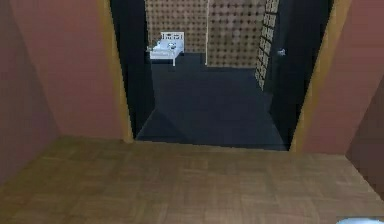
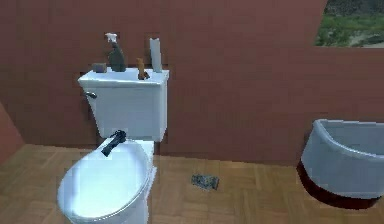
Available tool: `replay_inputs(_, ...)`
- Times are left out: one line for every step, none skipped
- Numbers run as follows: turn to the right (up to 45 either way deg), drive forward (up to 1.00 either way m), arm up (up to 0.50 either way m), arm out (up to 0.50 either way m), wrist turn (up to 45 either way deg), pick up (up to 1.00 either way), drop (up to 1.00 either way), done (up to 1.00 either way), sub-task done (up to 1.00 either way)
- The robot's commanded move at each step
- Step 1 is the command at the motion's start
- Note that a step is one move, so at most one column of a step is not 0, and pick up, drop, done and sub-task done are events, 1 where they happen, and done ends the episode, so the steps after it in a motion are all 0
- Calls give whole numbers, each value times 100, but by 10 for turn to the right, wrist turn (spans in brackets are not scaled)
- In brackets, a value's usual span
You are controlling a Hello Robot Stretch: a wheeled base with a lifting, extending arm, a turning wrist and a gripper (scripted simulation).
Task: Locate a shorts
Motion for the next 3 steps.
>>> replay_inputs(0, 100, 0, 0, 0, 0, 0, 0, 0)
replay_inputs(0, 100, 0, 0, 0, 0, 0, 0, 0)
replay_inputs(0, 100, 0, 0, 0, 0, 0, 0, 0)
